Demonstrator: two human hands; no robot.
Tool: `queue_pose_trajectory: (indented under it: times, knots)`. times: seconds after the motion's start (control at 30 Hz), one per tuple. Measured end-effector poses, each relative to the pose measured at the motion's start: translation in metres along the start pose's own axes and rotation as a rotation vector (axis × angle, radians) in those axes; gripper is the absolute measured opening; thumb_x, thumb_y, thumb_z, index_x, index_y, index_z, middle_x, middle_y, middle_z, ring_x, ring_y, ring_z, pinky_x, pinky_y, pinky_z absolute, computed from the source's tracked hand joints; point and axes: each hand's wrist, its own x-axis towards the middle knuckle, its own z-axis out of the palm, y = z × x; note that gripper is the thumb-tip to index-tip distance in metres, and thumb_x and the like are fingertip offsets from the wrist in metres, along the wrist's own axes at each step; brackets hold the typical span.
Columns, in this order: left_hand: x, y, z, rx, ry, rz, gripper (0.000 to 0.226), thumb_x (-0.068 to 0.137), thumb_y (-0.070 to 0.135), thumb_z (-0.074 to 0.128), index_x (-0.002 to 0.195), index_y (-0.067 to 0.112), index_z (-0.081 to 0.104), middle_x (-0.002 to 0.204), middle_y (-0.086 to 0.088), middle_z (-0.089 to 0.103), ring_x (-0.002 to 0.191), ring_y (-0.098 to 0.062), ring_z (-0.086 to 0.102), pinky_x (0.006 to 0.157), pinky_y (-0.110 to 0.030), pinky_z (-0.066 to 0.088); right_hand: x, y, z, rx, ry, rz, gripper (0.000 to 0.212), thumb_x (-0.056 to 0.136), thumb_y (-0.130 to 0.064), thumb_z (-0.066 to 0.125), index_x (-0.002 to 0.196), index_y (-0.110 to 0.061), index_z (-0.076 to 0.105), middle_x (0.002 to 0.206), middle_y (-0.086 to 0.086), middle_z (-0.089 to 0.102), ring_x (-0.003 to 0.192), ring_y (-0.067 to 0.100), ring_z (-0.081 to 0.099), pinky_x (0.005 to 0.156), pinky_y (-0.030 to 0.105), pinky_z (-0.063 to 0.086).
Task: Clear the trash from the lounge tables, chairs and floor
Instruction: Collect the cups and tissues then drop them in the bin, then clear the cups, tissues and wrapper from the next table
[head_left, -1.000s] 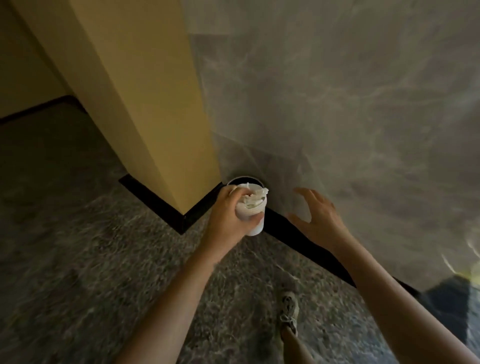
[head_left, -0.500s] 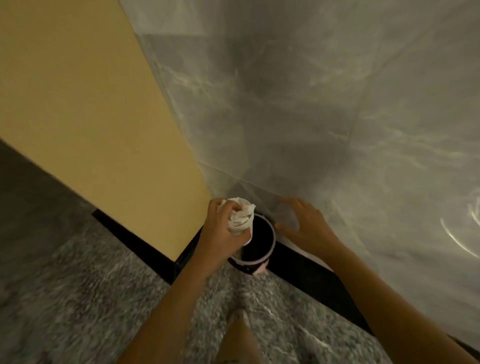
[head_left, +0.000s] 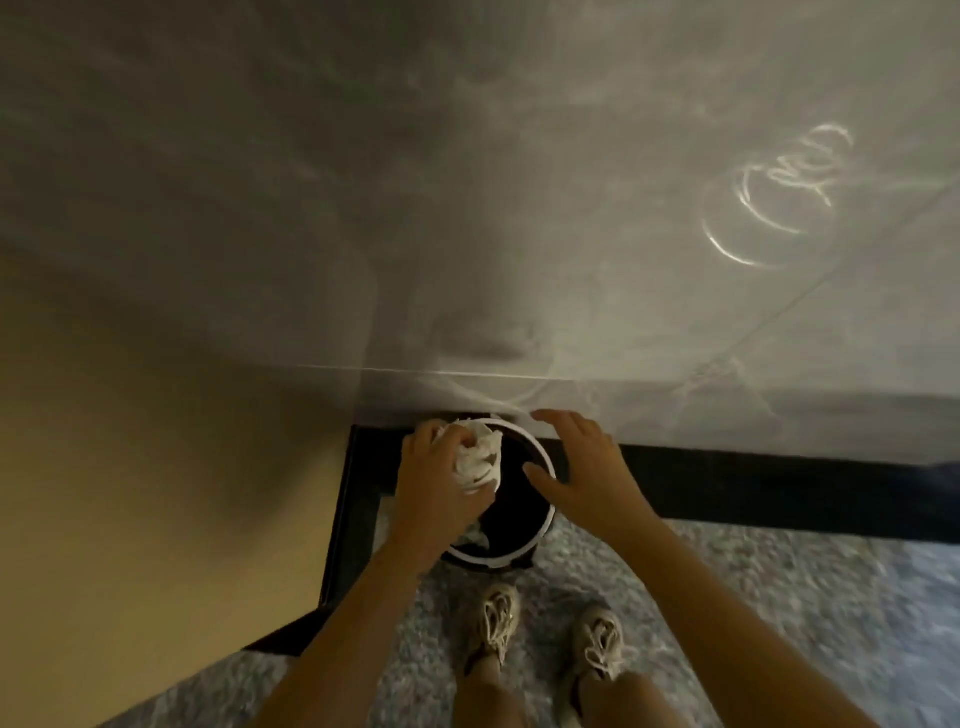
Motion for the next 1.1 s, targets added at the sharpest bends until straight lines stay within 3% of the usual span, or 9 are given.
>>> queue_pose_trajectory:
  times: [0.17, 0.3, 0.5, 0.7, 0.87, 1.1]
  knots:
    - [0.011, -0.052, 0.048, -0.085, -0.080, -0.119, 0.050, 0.064, 0.013, 0.081, 0.108, 0.004, 0.059, 0.117, -0.015, 0.046, 0.110, -0.034, 0.042, 0.089, -0.040, 0.041, 0.022, 0.016, 0.048, -0.050, -0.042, 0.098, 0.057, 0.085, -0.037, 0.060, 0.135, -0.021, 0.039, 0.138, 0.001, 0.045, 0.125, 0.022, 0.041, 0.102, 0.036, 0.031]
    - [0.010, -0.079, 0.079, -0.107, -0.097, -0.186, 0.052, 0.064, 0.014, 0.081, 0.110, 0.005, 0.059, 0.118, -0.017, 0.047, 0.111, -0.035, 0.044, 0.090, -0.044, 0.043, 0.026, 0.031, 0.078, -0.063, -0.078, 0.186, 0.060, 0.085, -0.036, 0.060, 0.138, -0.021, 0.036, 0.139, 0.003, 0.042, 0.126, 0.024, 0.039, 0.101, 0.036, 0.030]
    - [0.013, -0.104, 0.105, -0.166, -0.180, -0.218, 0.053, 0.067, 0.012, 0.081, 0.113, 0.000, 0.057, 0.123, -0.021, 0.046, 0.114, -0.034, 0.045, 0.095, -0.037, 0.039, 0.021, 0.044, 0.101, -0.041, -0.045, 0.241, 0.058, 0.084, -0.033, 0.063, 0.136, -0.020, 0.039, 0.138, 0.004, 0.044, 0.124, 0.025, 0.041, 0.101, 0.039, 0.031]
    - [0.015, -0.108, 0.095, -0.142, -0.183, -0.135, 0.050, 0.074, 0.012, 0.075, 0.119, 0.003, 0.056, 0.124, -0.018, 0.049, 0.116, -0.030, 0.048, 0.094, -0.034, 0.039, 0.008, 0.037, 0.100, -0.024, 0.009, 0.241, 0.056, 0.085, -0.031, 0.061, 0.136, -0.019, 0.041, 0.136, 0.004, 0.046, 0.123, 0.025, 0.042, 0.101, 0.038, 0.030]
    - [0.033, -0.084, 0.057, -0.271, -0.179, -0.069, 0.016, 0.083, 0.014, 0.067, 0.098, 0.009, 0.064, 0.095, -0.004, 0.065, 0.087, -0.018, 0.063, 0.073, -0.023, 0.048, 0.006, 0.018, 0.074, 0.008, 0.134, 0.198, 0.047, 0.087, -0.028, 0.060, 0.131, -0.017, 0.046, 0.129, 0.004, 0.052, 0.118, 0.024, 0.046, 0.098, 0.037, 0.033]
    - [0.055, -0.002, 0.000, -0.394, -0.219, 0.273, 0.006, 0.084, 0.009, 0.064, 0.089, 0.013, 0.064, 0.081, 0.005, 0.065, 0.074, 0.003, 0.060, 0.066, -0.003, 0.044, -0.012, -0.013, 0.009, 0.100, 0.396, 0.136, 0.039, 0.089, -0.025, 0.060, 0.124, -0.010, 0.052, 0.118, 0.008, 0.059, 0.108, 0.025, 0.054, 0.088, 0.041, 0.047]
